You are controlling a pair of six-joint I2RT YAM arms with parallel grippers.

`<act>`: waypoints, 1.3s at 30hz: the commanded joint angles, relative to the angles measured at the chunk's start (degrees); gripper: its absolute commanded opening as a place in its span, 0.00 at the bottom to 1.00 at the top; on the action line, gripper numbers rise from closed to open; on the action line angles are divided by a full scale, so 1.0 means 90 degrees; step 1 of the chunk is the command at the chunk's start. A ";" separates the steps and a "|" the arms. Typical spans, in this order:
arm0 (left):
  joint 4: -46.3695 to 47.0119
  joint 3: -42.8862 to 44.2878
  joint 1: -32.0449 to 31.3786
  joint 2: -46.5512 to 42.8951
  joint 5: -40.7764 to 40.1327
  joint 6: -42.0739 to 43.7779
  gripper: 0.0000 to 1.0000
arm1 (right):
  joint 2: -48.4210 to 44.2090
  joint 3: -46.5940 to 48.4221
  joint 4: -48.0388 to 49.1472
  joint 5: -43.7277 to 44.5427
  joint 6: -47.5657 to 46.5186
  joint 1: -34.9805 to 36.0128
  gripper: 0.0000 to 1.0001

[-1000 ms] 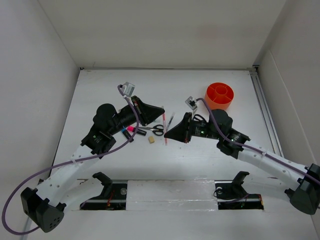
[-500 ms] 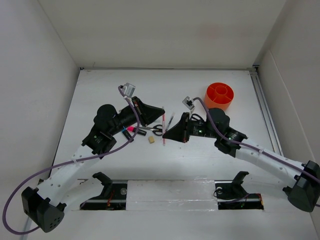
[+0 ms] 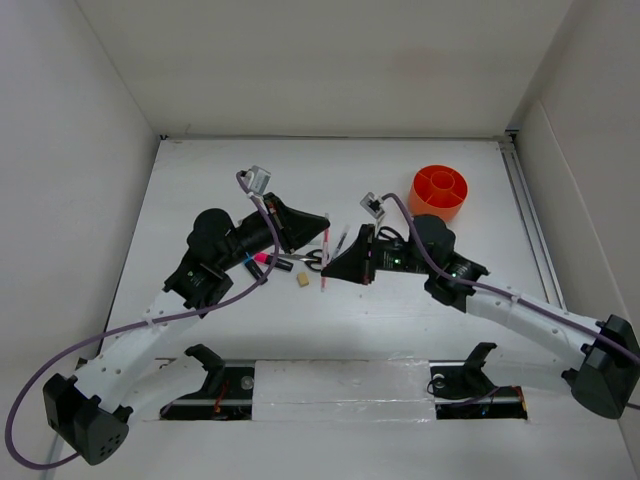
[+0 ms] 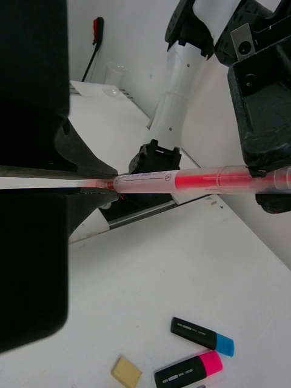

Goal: Sort the stationery into containers
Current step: Close the pen cap on the pen.

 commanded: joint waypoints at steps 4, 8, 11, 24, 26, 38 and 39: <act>-0.0950 0.0006 -0.0122 0.0046 0.0665 0.0100 0.00 | -0.0115 0.0629 0.1483 0.0371 -0.0141 0.0026 0.00; -0.0951 0.0259 -0.0122 -0.0013 0.0577 0.0100 0.07 | -0.0056 0.0687 0.1413 0.0371 -0.0201 0.0221 0.00; -0.0951 0.0503 -0.0122 -0.0013 0.0372 0.0042 0.44 | -0.0056 0.0687 0.1345 0.0371 -0.0201 0.0222 0.00; -0.1009 0.1286 -0.0122 -0.0734 -0.1609 -0.0270 1.00 | 0.0392 0.0619 0.0847 0.1229 -0.0318 0.0222 0.00; -0.1515 0.1607 -0.0122 -0.0735 -0.2477 -0.0271 1.00 | 0.0393 0.0619 0.0789 0.1793 -0.0503 0.0096 0.00; -0.5559 0.2136 -0.0122 -0.0138 -0.5272 0.0588 1.00 | 0.1143 0.1449 0.0027 0.3720 -0.2193 -0.2774 0.00; -0.5560 0.1836 -0.0122 -0.0236 -0.5370 0.0589 1.00 | 0.1241 0.1507 0.0027 0.3788 -0.2271 -0.2999 0.00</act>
